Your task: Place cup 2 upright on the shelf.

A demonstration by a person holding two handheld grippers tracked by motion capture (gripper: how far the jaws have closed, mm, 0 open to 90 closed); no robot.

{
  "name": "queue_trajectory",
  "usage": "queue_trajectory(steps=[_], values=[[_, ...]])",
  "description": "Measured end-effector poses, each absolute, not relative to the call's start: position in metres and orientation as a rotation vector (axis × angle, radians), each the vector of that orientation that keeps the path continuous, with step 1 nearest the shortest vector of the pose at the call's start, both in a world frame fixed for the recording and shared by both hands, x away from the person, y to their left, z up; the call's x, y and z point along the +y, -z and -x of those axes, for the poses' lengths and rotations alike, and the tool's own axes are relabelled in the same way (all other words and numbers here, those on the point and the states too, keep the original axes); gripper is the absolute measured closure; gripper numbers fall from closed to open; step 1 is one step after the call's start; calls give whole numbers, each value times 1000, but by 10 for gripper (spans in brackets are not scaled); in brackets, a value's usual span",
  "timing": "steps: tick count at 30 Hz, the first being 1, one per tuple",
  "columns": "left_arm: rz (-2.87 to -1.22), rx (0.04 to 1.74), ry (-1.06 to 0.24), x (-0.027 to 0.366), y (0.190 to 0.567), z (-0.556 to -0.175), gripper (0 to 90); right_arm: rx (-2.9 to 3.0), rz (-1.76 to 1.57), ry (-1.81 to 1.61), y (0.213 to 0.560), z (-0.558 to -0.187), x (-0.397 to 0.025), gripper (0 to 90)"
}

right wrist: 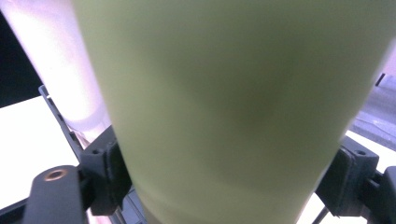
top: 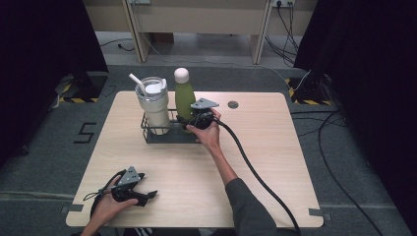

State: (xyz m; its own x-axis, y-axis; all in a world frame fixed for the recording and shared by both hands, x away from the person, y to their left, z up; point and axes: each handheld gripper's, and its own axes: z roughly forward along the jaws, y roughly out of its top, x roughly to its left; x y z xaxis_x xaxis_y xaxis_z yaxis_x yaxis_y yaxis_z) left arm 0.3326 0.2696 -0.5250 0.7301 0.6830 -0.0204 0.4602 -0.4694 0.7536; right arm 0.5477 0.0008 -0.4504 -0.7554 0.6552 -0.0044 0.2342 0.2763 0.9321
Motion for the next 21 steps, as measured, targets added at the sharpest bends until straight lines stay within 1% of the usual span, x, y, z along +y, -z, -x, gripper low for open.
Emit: queue_trajectory(steps=[1, 2, 7, 21], values=[[-2148, 861, -365, 269, 525, -333, 140, 2163, -804, -1478, 450, -548, 1, 183], [-2146, 862, -365, 269, 525, -333, 140, 2168, -820, -1469, 452, -549, 0, 147], [-2148, 861, -364, 270, 525, -333, 140, 2157, -829, -1465, 452, -548, 0, 150], [-2149, 862, -360, 270, 525, -332, 140, 2140, -816, -1467, 437, -540, -6, 144]])
